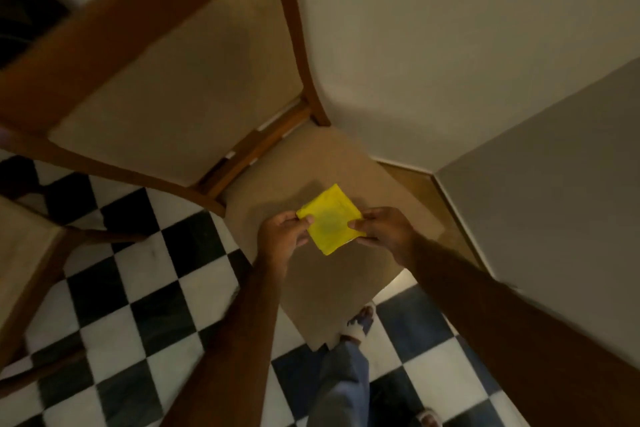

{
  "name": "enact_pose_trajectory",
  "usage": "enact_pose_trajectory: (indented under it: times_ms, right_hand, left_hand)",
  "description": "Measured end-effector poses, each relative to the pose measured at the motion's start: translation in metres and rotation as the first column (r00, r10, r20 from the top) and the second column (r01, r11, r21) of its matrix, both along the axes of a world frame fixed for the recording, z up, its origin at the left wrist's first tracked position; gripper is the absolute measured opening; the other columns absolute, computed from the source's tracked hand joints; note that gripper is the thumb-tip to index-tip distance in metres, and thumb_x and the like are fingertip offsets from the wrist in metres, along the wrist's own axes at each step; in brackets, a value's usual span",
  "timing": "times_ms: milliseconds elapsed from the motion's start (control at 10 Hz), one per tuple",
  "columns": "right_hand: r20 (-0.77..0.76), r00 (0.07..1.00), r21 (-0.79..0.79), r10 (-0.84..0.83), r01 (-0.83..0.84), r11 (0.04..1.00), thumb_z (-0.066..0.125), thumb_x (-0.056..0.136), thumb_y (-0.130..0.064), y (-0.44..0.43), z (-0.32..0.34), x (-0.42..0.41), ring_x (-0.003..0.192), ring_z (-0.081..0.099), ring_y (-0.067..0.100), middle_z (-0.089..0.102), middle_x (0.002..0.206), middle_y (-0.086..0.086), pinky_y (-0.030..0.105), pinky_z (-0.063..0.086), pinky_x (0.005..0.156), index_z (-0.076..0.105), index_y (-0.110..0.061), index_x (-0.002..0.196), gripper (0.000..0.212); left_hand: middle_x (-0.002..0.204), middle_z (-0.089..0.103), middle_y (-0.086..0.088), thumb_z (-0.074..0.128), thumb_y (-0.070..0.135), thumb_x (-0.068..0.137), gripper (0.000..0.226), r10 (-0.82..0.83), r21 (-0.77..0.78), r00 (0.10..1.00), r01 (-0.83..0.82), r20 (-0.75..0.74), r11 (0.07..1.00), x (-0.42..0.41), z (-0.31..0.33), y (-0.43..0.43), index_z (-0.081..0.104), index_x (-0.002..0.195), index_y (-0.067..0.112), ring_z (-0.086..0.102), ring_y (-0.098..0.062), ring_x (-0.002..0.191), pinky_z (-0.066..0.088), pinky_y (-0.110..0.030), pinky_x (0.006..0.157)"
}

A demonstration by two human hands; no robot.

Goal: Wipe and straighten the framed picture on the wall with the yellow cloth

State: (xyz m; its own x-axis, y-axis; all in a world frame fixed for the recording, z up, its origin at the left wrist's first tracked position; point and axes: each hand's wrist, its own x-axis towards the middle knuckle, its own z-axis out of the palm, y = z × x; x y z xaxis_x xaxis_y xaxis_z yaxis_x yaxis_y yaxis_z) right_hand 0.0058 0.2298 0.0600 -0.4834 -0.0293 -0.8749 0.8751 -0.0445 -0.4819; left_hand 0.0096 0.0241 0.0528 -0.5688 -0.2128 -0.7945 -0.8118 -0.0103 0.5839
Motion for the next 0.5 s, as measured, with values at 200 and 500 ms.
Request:
enact_pose_trajectory:
  times_ms: [200,500]
  right_hand:
    - [0.0,0.997,0.005,-0.078,0.078,0.997,0.075,0.086,-0.002,-0.006,-0.077,0.009,0.119,0.066,0.034,0.064,0.126,0.021,0.037,0.061,0.089,0.062,0.004,0.126,0.042]
    - [-0.114,0.981,0.403,0.157,-0.098,0.91,0.072,0.089,-0.034,-0.006,-0.117,0.019,0.093,0.072,0.031,0.072,0.099,0.011,0.045,0.059,0.078,0.069,-0.004,0.098,0.031]
  left_hand:
    - [0.112,0.071,-0.03,0.072,0.01,0.09,0.029,-0.054,-0.005,0.998,0.054,0.016,0.999,0.003,-0.082,-0.005,0.066,0.108,-0.012,0.072,-0.04,0.104,0.059,-0.048,0.091]
    - [0.132,0.063,-0.021,0.069,0.041,0.09,0.058,-0.428,-0.563,0.901,0.388,0.068,0.729,0.011,-0.105,0.004,0.06,0.129,-0.002,0.061,-0.034,0.123,0.049,-0.045,0.107]
